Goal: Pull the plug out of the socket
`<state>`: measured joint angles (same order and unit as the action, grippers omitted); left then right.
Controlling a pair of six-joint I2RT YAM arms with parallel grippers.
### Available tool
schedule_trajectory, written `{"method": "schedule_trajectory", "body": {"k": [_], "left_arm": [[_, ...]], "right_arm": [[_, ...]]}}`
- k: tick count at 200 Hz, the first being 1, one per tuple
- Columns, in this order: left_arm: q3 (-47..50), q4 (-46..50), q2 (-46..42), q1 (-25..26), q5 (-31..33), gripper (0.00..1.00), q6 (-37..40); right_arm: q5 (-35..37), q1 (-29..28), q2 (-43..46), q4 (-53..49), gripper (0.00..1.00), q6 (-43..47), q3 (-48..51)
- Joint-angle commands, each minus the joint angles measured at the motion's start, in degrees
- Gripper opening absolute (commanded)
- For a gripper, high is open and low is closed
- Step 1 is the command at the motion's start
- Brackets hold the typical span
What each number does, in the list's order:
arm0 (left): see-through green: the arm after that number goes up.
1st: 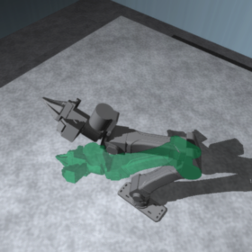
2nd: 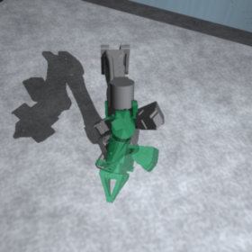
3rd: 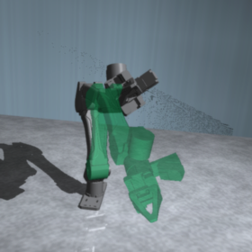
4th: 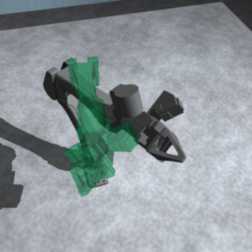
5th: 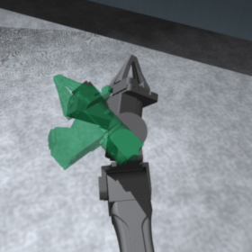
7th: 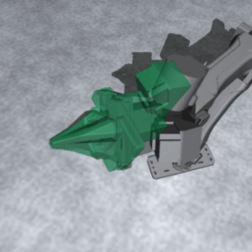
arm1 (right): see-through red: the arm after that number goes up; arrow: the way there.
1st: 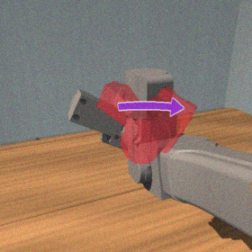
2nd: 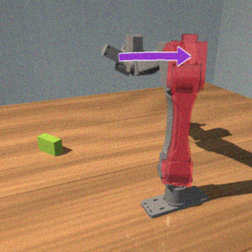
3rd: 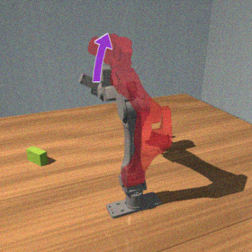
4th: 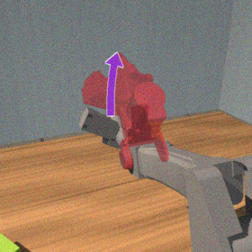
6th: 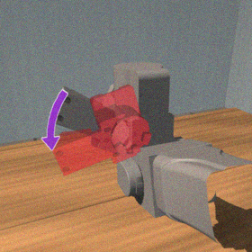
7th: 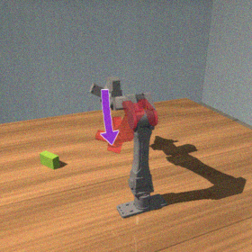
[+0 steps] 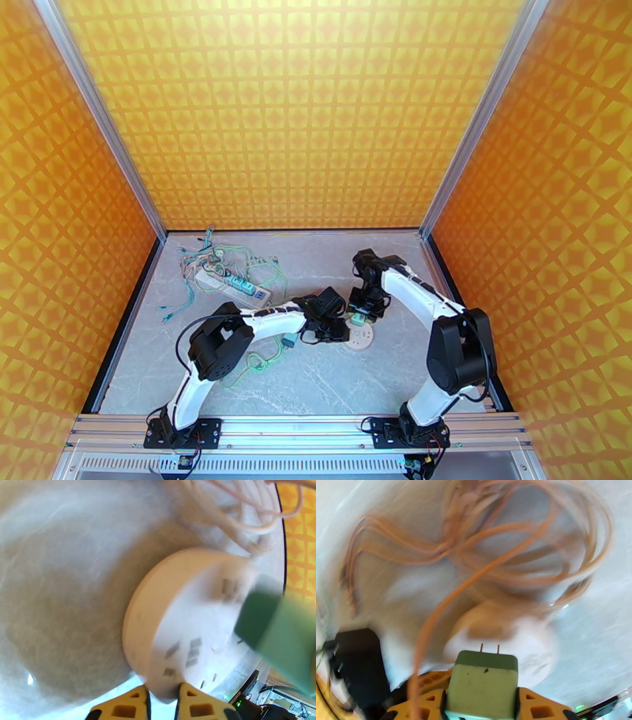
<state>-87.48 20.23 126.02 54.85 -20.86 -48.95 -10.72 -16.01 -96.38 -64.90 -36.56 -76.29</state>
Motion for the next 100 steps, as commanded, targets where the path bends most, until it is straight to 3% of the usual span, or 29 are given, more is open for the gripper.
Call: {"method": "schedule_trajectory", "body": {"k": [1,45,100], "left_arm": [[8.0,15.6,12.8,3.2,6.2,0.19,2.3],[7.8,16.9,10.0,2.9,7.8,0.20,2.4],[7.8,19.1,-6.0,-0.6,11.5,0.38,3.9]], "right_arm": [[-6.2,-0.4,2.8,-0.5,0.29,2.3,-1.7],[-5.8,-0.3,3.5,1.8,0.29,1.4,0.4],[-1.4,-0.3,3.0,6.6,0.31,2.3,-3.8]]}}
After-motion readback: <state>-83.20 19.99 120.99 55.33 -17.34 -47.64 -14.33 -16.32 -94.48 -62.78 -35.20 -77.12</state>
